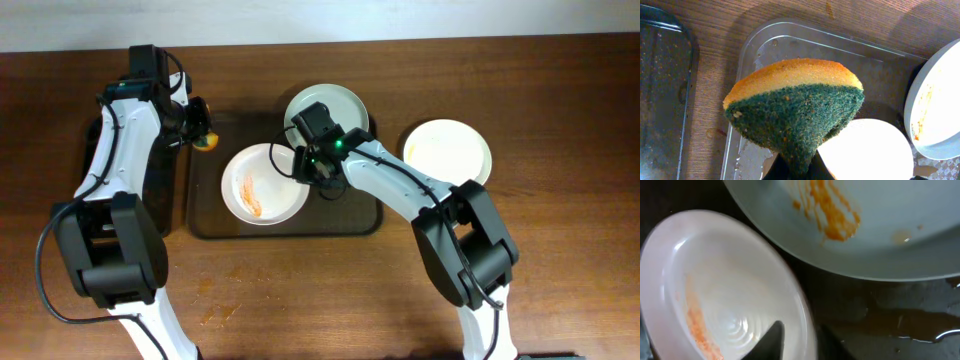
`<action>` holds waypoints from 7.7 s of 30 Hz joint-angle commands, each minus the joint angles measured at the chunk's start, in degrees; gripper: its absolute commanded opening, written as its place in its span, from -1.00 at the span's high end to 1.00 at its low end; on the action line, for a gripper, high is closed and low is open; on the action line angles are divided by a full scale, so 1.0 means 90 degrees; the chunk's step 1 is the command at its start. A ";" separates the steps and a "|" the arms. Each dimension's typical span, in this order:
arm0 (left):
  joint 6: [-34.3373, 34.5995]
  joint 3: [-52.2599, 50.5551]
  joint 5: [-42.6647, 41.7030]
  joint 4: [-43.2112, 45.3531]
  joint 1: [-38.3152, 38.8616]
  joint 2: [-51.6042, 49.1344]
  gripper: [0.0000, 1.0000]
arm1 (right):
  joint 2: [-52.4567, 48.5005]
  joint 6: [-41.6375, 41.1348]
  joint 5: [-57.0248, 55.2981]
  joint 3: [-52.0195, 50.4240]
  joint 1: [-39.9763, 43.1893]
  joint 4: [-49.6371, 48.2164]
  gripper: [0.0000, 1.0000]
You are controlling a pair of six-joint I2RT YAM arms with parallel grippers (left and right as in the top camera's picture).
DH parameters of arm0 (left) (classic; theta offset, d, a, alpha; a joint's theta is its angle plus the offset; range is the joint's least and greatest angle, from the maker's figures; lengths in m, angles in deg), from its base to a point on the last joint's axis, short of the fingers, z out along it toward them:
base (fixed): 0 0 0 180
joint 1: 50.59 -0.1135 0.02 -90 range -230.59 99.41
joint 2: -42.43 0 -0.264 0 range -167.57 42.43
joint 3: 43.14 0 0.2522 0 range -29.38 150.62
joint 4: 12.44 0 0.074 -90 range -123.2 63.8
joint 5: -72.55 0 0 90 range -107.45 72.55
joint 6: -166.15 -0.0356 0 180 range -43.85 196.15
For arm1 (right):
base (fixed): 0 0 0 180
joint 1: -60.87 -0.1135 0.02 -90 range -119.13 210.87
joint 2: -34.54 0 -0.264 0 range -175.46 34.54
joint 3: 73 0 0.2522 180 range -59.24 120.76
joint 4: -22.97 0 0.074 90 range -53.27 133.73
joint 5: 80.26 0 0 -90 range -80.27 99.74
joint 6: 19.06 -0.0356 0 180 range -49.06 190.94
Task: Clean dirty plates on tray and stack at the side
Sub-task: 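Drag the front plate leftward on the tray with the right gripper, then lower the sponge with the left gripper onto the held plate, then scrub the plate with the sponge while the right gripper holds its rim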
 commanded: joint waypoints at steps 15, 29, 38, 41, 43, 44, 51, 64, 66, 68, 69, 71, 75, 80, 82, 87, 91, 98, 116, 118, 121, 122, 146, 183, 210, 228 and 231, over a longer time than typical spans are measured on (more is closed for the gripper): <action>-0.0107 0.0063 -0.0002 -0.0024 0.0017 0.0019 0.98 | -0.0355 -0.0282 0.0437 0.0083 -0.0189 0.0053 0.46; -0.0962 -0.0136 -0.0007 -0.1428 0.0216 0.0019 0.99 | -0.0534 -0.0197 0.0838 0.0083 -0.0187 -0.0602 0.92; -0.0954 -0.2096 0.1428 0.0172 0.0848 0.0007 0.99 | -0.0534 -0.0046 0.1120 0.0083 -0.0175 -0.0627 0.92; -0.0962 -0.2205 0.1226 -0.0163 0.0891 0.0010 0.99 | -0.0537 -0.0046 0.1120 0.0083 -0.0175 -0.0644 0.92; -0.0976 -0.2227 0.1090 -0.0267 0.0988 0.0010 0.98 | -0.0537 -0.0046 0.1120 0.0083 -0.0175 -0.0646 0.92; -0.1129 -0.2232 0.1083 -0.0228 0.1037 0.0010 0.99 | -0.0537 -0.0046 0.1120 0.0083 -0.0175 -0.0646 0.92; -0.0903 -0.2545 0.1921 0.0838 0.1481 -0.0260 0.99 | -0.0537 -0.0044 0.1115 0.0083 -0.0172 -0.0648 0.92; 0.0687 -0.3167 0.1989 0.0141 0.1557 -0.0396 0.99 | -0.0537 -0.0046 0.1120 0.0083 -0.0104 -0.0646 0.92; 0.0648 -0.3167 0.1987 0.1282 0.1559 -0.0396 0.98 | -0.0537 -0.0046 0.1120 0.0083 -0.0104 -0.0641 0.92; 0.0510 -0.3167 0.1987 0.2089 0.1559 -0.0396 0.99 | -0.0537 -0.0049 0.1120 0.0083 -0.0104 -0.0648 0.92; 0.0396 -0.3167 0.1979 0.2399 0.1559 -0.0396 0.98 | -0.0537 -0.0046 0.1120 0.0083 -0.0104 -0.0648 0.92; -0.0192 -0.3167 0.1970 0.2873 0.1576 -0.0396 0.99 | -0.0537 -0.0046 0.1120 0.0083 -0.0104 -0.0648 0.92; -0.0318 -0.3167 0.1989 0.1207 0.1566 -0.0396 0.98 | -0.0537 -0.0046 0.1120 0.0083 -0.0104 -0.0648 0.92; 0.0452 -0.3313 0.1991 0.0126 0.1571 -0.0396 0.98 | -0.0537 -0.0046 0.1144 0.0083 -0.0104 -0.0646 0.92; 0.0452 -0.3507 0.2106 0.0988 0.1569 -0.0396 0.99 | -0.0537 -0.0017 0.1151 0.0083 -0.0104 -0.0639 0.92; 0.0476 -0.4070 0.3670 0.3198 0.1569 -0.0396 0.99 | -0.0537 0.0002 0.1166 0.0083 -0.0104 -0.0619 0.92; 0.0474 -0.4116 0.2960 0.2154 0.1571 -0.0396 0.99 | -0.0537 0.0002 0.1166 0.0083 -0.0104 -0.0622 0.92; 0.0469 -0.4116 0.1127 0.0806 0.1571 -0.0396 0.98 | -0.0537 0.0000 0.1166 0.0083 -0.0104 -0.0624 0.92; 0.0510 -0.4116 0.1868 0.0772 0.1576 -0.0396 0.99 | -0.0537 0.0002 0.1161 0.0083 -0.0097 -0.0646 0.92; -0.0661 -0.4116 0.0651 0.0792 0.1576 -0.0396 0.99 | -0.0537 0.0002 0.1161 0.0083 -0.0097 -0.0646 0.92; -0.1880 -0.4116 0.0367 0.0974 0.1576 -0.0396 0.99 | -0.0537 0.0002 0.1161 0.0083 -0.0097 -0.0648 0.92; -0.2191 -0.4116 0.0447 0.1205 0.1574 -0.0396 0.99 | -0.0537 0.0002 0.1161 0.0083 -0.0097 -0.0648 0.92; -0.0119 -0.4116 0.2276 0.3407 0.1569 -0.0396 0.99 | -0.0537 0.0075 0.1163 0.0083 -0.0100 -0.0646 0.92; -0.0469 -0.3847 -0.1384 0.0053 -0.0039 -0.0396 0.99 | -0.0537 0.0075 0.1166 0.0083 -0.0100 -0.0622 0.92; 0.1277 -0.3774 0.3334 0.1078 0.0976 -0.0396 0.99 | -0.0537 0.0075 0.1166 0.0083 -0.0097 -0.0624 0.92; -0.1365 -0.3376 0.0313 0.1489 0.1392 -0.0393 0.99 | -0.0537 0.0102 0.1168 0.0083 -0.0100 -0.0622 0.92; -0.1365 -0.2805 -0.0323 0.1212 0.1093 -0.0393 0.99 | -0.0537 0.0102 0.1168 0.0083 -0.0100 -0.0619 0.92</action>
